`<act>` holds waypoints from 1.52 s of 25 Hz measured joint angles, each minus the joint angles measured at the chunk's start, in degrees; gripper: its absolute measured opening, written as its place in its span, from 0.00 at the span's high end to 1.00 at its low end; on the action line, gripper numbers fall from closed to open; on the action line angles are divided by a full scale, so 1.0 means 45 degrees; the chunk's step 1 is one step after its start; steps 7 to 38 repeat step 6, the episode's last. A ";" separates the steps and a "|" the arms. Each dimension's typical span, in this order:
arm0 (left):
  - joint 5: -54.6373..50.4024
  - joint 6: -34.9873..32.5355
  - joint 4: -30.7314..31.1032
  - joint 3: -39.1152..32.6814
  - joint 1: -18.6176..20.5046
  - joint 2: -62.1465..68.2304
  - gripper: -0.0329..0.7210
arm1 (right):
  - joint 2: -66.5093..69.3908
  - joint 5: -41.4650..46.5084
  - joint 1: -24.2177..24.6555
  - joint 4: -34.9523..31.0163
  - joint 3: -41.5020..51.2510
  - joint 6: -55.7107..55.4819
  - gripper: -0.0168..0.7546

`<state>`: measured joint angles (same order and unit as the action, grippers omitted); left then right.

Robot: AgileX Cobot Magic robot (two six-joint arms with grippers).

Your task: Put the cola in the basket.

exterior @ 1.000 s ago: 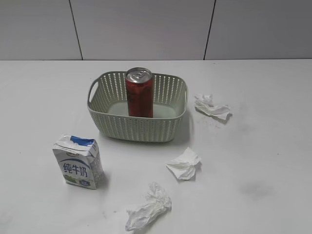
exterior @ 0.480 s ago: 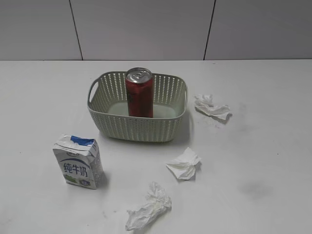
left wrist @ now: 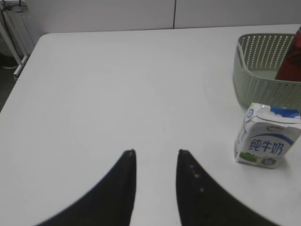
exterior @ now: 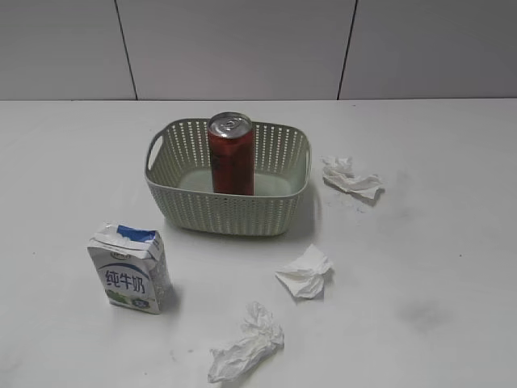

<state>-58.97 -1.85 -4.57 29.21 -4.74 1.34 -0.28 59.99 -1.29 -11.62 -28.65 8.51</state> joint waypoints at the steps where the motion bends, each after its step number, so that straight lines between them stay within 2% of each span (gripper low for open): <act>1: 0.0000 0.0011 0.0000 0.0000 0.0000 0.0000 0.64 | -0.0008 0.0000 0.0000 0.0000 0.0000 0.0000 0.21; 38: 0.0000 -0.0002 0.0000 0.0000 0.0011 0.0000 0.64 | -0.0008 0.0000 0.0000 0.0010 0.0000 0.0000 0.21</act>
